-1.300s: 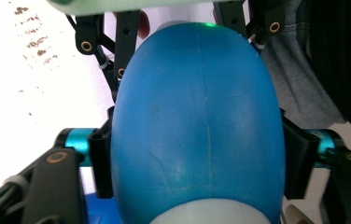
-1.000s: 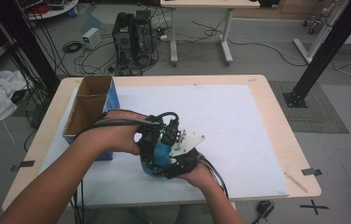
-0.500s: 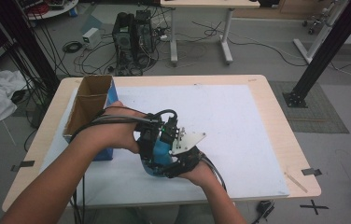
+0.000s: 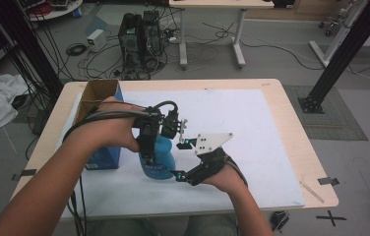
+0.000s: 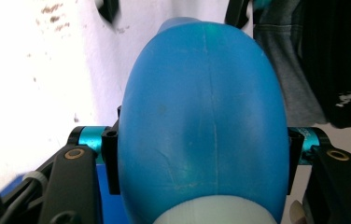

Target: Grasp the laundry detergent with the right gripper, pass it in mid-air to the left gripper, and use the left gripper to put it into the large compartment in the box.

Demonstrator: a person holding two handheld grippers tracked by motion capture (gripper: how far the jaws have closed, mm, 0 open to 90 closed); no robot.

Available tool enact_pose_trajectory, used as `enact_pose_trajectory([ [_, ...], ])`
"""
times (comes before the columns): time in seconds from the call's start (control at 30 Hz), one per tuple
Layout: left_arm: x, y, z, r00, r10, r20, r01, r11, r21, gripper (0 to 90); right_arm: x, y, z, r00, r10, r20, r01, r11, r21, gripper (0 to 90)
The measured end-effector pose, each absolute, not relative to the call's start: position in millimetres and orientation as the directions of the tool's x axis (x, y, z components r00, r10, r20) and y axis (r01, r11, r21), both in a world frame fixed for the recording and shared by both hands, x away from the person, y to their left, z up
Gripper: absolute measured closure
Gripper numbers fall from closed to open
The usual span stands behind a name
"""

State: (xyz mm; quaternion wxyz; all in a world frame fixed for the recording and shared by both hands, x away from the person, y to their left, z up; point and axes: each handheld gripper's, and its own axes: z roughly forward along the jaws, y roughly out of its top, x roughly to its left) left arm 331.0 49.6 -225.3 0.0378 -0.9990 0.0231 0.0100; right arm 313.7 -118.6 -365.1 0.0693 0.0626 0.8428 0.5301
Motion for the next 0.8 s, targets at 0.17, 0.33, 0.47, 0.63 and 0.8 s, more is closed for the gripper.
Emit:
enact_pose_trajectory([
  [0.17,335.2,62.9,-204.9,1.0,0.012,-0.011,0.011,-0.998,-0.069,39.1,316.8,-129.4,-357.7,-0.973,0.217,-0.079,0.035,0.476,0.879,13.8],
  [0.33,340.2,76.1,-182.1,0.998,0.065,0.01,0.066,-0.996,-0.065,39.0,321.5,-138.3,-350.1,-0.967,0.234,-0.1,0.04,0.528,0.848,13.4],
  [0.47,346.0,89.0,-160.8,0.993,0.118,0.017,0.119,-0.992,-0.051,39.0,324.6,-142.9,-343.0,-0.964,0.247,-0.101,0.056,0.558,0.828,12.8],
  [0.63,354.3,112.0,-134.7,0.974,0.228,-0.015,0.228,-0.974,-0.005,38.8,327.3,-149.5,-332.8,-0.959,0.258,-0.12,0.05,0.568,0.822,12.7],
  [0.8,359.5,131.8,-120.7,0.94,0.341,-0.021,0.341,-0.94,0.006,38.8,329.7,-156.1,-327.5,-0.957,0.274,-0.092,0.09,0.586,0.806,12.6],
])
